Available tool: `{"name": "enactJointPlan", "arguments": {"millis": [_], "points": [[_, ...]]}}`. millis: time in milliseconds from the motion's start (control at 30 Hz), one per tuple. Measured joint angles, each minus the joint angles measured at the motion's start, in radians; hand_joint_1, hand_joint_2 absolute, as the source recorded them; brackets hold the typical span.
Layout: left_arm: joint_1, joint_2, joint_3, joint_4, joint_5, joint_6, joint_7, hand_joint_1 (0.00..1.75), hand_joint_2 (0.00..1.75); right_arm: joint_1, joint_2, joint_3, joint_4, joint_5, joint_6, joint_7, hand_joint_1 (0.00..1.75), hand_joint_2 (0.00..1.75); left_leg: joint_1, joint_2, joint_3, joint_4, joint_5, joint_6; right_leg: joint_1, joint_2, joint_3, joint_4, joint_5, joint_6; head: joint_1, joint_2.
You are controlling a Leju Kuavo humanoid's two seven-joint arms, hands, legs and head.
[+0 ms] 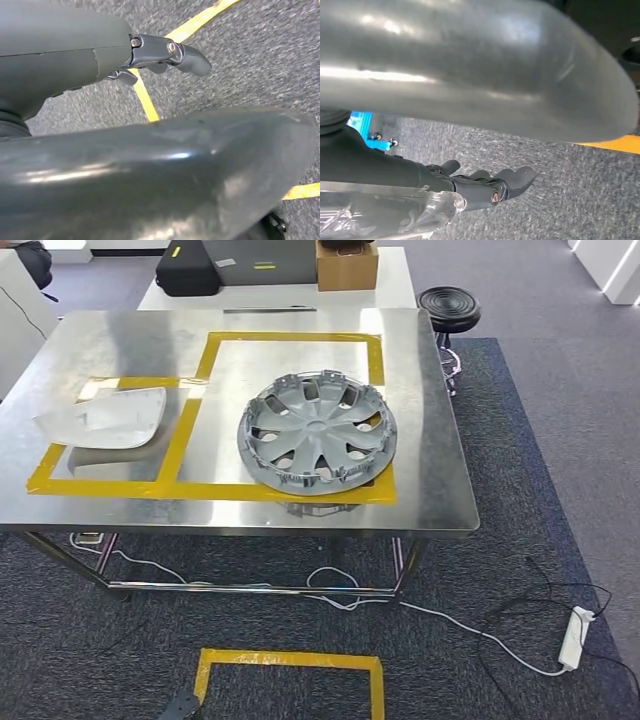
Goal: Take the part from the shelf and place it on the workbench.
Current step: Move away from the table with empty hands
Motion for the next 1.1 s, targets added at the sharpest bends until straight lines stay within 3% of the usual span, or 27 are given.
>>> {"name": "enactJointPlan", "arguments": {"millis": [33,67,133,167,200,267,300,333,367,400,467,533,567,633,667,733,800,833,867,900,967,1033,1067,1100], "points": [[-0.002,0.000,0.001,0.000,0.010,-0.010,0.004,0.00,0.00,0.000,0.000,-0.001,-0.001,0.009,0.003,0.000,0.00,0.00,0.000,-0.001,0.031,-0.051,-0.007,0.007,0.002,0.000,-0.007,0.005,0.007,0.006,-0.001,0.000],[-0.004,-0.001,0.002,0.000,0.019,-0.017,0.006,0.00,0.00,0.000,0.000,-0.003,-0.002,0.018,0.005,0.000,0.00,0.00,-0.002,-0.002,0.043,-0.076,-0.015,0.016,0.003,0.000,-0.011,0.007,0.015,0.011,-0.001,0.000],[-0.002,-0.002,0.006,0.000,0.027,-0.022,0.008,0.00,0.00,0.002,0.000,-0.012,-0.003,0.033,0.007,-0.002,0.00,0.00,-0.004,0.000,0.032,-0.077,-0.009,0.037,0.001,0.000,-0.017,0.007,0.024,0.021,-0.001,0.000],[-0.001,-0.002,0.007,0.001,0.029,-0.022,0.009,0.00,0.00,0.004,0.000,-0.018,-0.004,0.041,0.007,-0.002,0.00,0.00,-0.004,0.002,0.023,-0.075,0.000,0.048,-0.001,0.000,-0.024,0.018,0.007,0.026,0.000,0.000],[0.000,-0.002,0.009,0.001,0.030,-0.021,0.010,0.00,0.00,0.007,0.000,-0.024,-0.006,0.048,0.008,-0.003,0.00,0.00,-0.003,0.004,0.012,-0.075,0.010,0.057,-0.002,0.000,-0.036,0.048,-0.030,0.031,0.001,0.000],[0.000,-0.002,0.013,0.001,0.032,-0.021,0.011,0.00,0.00,0.009,0.000,-0.035,-0.010,0.066,0.011,-0.003,0.00,0.00,-0.005,0.006,-0.015,-0.075,0.033,0.068,-0.003,-0.001,-0.069,0.164,-0.136,0.037,0.004,0.000],[-0.001,-0.002,0.015,0.001,0.034,-0.022,0.011,0.00,0.00,0.009,0.001,-0.042,-0.012,0.074,0.014,-0.003,0.00,0.00,-0.006,0.006,-0.030,-0.074,0.045,0.069,-0.002,-0.001,-0.083,0.232,-0.174,0.039,0.005,0.000],[-0.001,-0.004,0.018,0.001,0.037,-0.022,0.012,0.00,0.00,0.008,0.001,-0.048,-0.014,0.082,0.016,-0.003,0.00,0.00,-0.008,0.006,-0.045,-0.073,0.056,0.069,-0.002,-0.001,-0.086,0.282,-0.187,0.039,0.005,0.000],[-0.001,-0.005,0.021,0.001,0.039,-0.022,0.013,0.00,0.00,0.007,0.001,-0.054,-0.016,0.088,0.018,-0.003,0.00,0.00,-0.010,0.006,-0.060,-0.071,0.067,0.069,-0.002,-0.001,-0.075,0.301,-0.176,0.037,0.005,0.000],[-0.001,-0.006,0.023,0.001,0.040,-0.022,0.013,0.00,0.00,0.007,0.002,-0.060,-0.018,0.092,0.019,-0.002,0.00,0.00,-0.011,0.006,-0.076,-0.069,0.078,0.068,-0.001,-0.001,-0.047,0.287,-0.149,0.034,0.005,0.000],[-0.002,-0.009,0.026,0.001,0.041,-0.022,0.014,0.00,0.00,0.005,0.002,-0.069,-0.022,0.098,0.021,-0.002,0.00,0.00,-0.013,0.005,-0.101,-0.063,0.097,0.063,0.002,-0.001,0.058,0.160,-0.106,0.022,0.005,0.000],[-0.003,-0.011,0.027,0.001,0.042,-0.023,0.015,0.00,0.00,-0.001,0.002,-0.075,-0.027,0.103,0.021,0.001,0.00,0.00,-0.015,0.006,-0.113,-0.060,0.115,0.054,0.007,0.000,0.158,0.012,-0.116,0.014,0.004,0.000],[-0.004,-0.012,0.028,0.001,0.045,-0.025,0.018,0.00,0.00,-0.003,0.003,-0.078,-0.028,0.109,0.020,0.006,0.00,0.00,-0.014,0.006,-0.116,-0.060,0.124,0.049,0.010,0.000,0.179,-0.026,-0.127,0.011,0.004,0.000],[-0.006,-0.012,0.031,0.001,0.054,-0.033,0.027,0.00,0.00,-0.006,0.004,-0.088,-0.028,0.124,0.019,0.019,0.00,0.00,-0.012,0.007,-0.121,-0.061,0.139,0.037,0.012,-0.001,0.171,-0.037,-0.118,0.001,0.006,0.000],[-0.006,-0.012,0.033,0.001,0.057,-0.037,0.032,0.00,0.00,-0.006,0.004,-0.095,-0.029,0.132,0.018,0.025,0.00,0.00,-0.010,0.006,-0.127,-0.054,0.127,0.030,0.011,-0.003,0.161,-0.037,-0.108,-0.008,0.007,0.000],[-0.004,-0.012,0.037,0.001,0.060,-0.040,0.040,0.00,0.00,-0.006,0.004,-0.108,-0.030,0.142,0.016,0.030,0.00,0.00,-0.007,0.004,-0.150,0.009,0.043,0.020,0.007,-0.006,0.134,-0.039,-0.081,-0.023,0.002,0.000],[-0.005,-0.014,0.041,0.001,0.062,-0.037,0.044,0.00,0.00,-0.007,0.005,-0.120,-0.031,0.145,0.014,0.023,0.00,0.00,-0.006,0.004,-0.181,0.135,-0.061,0.011,0.007,-0.007,0.102,-0.037,-0.054,-0.028,-0.002,0.000],[-0.006,-0.014,0.043,0.001,0.066,-0.035,0.045,0.00,0.00,-0.006,0.005,-0.126,-0.032,0.145,0.013,0.016,0.00,0.00,-0.005,0.004,-0.189,0.191,-0.080,0.008,0.007,-0.008,0.085,-0.035,-0.040,-0.026,-0.002,0.000],[-0.006,-0.014,0.046,0.001,0.072,-0.034,0.045,0.00,0.00,-0.006,0.006,-0.133,-0.032,0.146,0.012,0.008,0.00,0.00,-0.004,0.004,-0.185,0.223,-0.073,0.006,0.007,-0.008,0.066,-0.032,-0.028,-0.024,-0.003,0.000],[-0.007,-0.014,0.049,0.001,0.079,-0.035,0.047,0.00,0.00,-0.007,0.006,-0.140,-0.032,0.149,0.012,0.001,0.00,0.00,-0.003,0.004,-0.166,0.224,-0.047,0.004,0.006,-0.008,0.047,-0.028,-0.016,-0.022,-0.003,0.000],[-0.008,-0.013,0.055,0.001,0.099,-0.049,0.055,0.00,0.00,-0.008,0.008,-0.152,-0.034,0.158,0.010,-0.009,0.00,0.00,0.001,0.003,-0.077,0.127,0.005,0.002,0.005,-0.008,0.012,-0.015,0.003,-0.014,-0.003,0.000],[-0.012,-0.012,0.063,0.001,0.116,-0.071,0.062,0.00,0.00,-0.010,0.008,-0.164,-0.035,0.169,0.010,-0.014,0.00,0.00,0.002,0.002,0.023,-0.018,-0.003,0.008,0.007,-0.007,-0.013,0.001,0.020,-0.004,-0.004,0.000],[-0.014,-0.012,0.067,0.001,0.120,-0.077,0.063,0.00,0.00,-0.012,0.008,-0.171,-0.036,0.171,0.009,-0.015,0.00,0.00,0.001,0.001,0.050,-0.062,-0.016,0.015,0.008,-0.007,-0.020,0.005,0.029,0.001,-0.005,0.000],[-0.015,-0.013,0.071,0.001,0.122,-0.080,0.063,0.00,0.00,-0.013,0.008,-0.179,-0.037,0.172,0.009,-0.014,0.00,0.00,-0.002,0.000,0.056,-0.082,-0.022,0.024,0.008,-0.008,-0.024,0.006,0.038,0.007,-0.005,0.000]]}}
